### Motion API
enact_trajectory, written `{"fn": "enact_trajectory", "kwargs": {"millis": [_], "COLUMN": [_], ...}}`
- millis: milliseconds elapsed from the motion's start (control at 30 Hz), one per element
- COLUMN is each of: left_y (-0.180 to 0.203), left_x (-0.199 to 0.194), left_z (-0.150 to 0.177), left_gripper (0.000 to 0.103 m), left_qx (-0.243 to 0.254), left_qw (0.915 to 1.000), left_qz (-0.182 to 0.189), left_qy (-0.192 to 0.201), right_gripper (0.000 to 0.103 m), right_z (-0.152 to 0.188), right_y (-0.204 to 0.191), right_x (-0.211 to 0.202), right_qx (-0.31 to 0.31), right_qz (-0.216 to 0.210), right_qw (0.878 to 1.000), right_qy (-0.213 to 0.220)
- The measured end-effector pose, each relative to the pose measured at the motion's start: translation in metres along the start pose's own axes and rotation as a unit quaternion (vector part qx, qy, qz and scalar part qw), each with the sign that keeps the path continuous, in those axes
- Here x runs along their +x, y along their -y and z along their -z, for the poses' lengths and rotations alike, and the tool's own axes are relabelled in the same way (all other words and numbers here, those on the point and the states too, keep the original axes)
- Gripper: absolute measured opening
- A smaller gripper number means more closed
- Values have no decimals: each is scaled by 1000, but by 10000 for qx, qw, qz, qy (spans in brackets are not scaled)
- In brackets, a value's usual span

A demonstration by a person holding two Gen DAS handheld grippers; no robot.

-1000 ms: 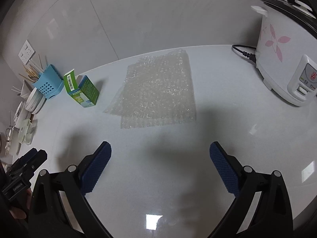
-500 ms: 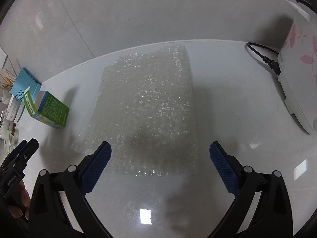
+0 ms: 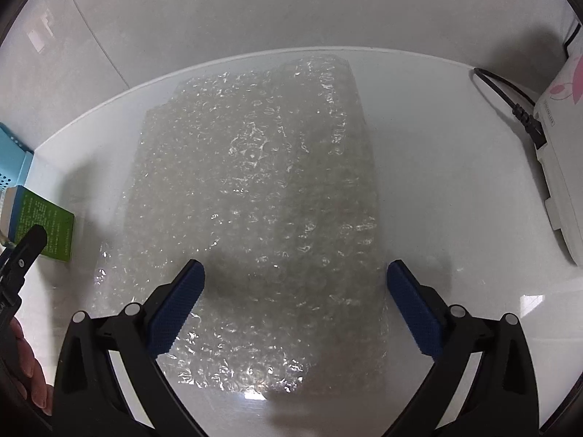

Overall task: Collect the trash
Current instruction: 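Grasp the green medicine box with the left tool while the right tool grasps the bubble wrap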

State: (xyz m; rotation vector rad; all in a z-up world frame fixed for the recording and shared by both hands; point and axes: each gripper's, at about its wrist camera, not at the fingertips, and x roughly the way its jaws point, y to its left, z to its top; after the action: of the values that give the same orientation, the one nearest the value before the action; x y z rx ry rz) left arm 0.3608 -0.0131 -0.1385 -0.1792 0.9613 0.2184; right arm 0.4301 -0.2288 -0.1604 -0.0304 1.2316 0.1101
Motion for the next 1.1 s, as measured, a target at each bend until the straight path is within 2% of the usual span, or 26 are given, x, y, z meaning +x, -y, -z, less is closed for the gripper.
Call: {"fn": "enact_trajectory", "kwargs": {"millis": [100, 167, 200, 267, 300, 433, 467, 500, 533, 700, 867, 1100], "left_y": [3, 3, 4, 4, 3, 1, 1, 1, 0, -1, -2, 7], "left_x": [5, 7, 8, 8, 8, 7, 5, 3, 1, -9, -25, -55], "left_z": [-2, -3, -4, -4, -4, -3, -3, -3, -3, 0, 3, 15], "left_gripper": [85, 72, 70, 53, 48, 46, 46, 46, 46, 46, 46, 46], "left_qx": [40, 83, 114, 148, 145, 185, 200, 208, 211, 273, 312, 418], "left_qw": [10000, 9999, 9999, 9998, 9998, 9997, 9997, 9996, 9996, 9994, 9992, 9988], "left_qz": [4, 24, 27, 25, 54, 123, 147, 166, 180, 225, 232, 269], "left_qy": [-44, -93, -99, -110, -134, -95, -81, -54, -31, -28, -25, 21], "right_gripper": [95, 91, 89, 82, 73, 36, 30, 21, 17, 10, 10, 10], "right_z": [-1, -1, -3, -7, -9, -10, -10, -10, -11, -8, -4, 3], "right_y": [-3, -6, -7, -11, -15, -32, -36, -38, -42, -48, -46, -36], "right_x": [1, 1, 2, 3, 3, -3, -3, -4, -4, -5, -14, -42], "right_qx": [37, -8, -43, -78, -152, -471, -502, -526, -555, -640, -536, -404], "right_qz": [68, 81, 86, 79, 57, -85, -125, -170, -210, -207, -291, -408], "right_qw": [9999, 9999, 9999, 9999, 9998, 9987, 9984, 9981, 9979, 9975, 9980, 9982], "right_qy": [-82, -94, -100, -127, -128, -200, -232, -261, -277, -204, -142, 156]}}
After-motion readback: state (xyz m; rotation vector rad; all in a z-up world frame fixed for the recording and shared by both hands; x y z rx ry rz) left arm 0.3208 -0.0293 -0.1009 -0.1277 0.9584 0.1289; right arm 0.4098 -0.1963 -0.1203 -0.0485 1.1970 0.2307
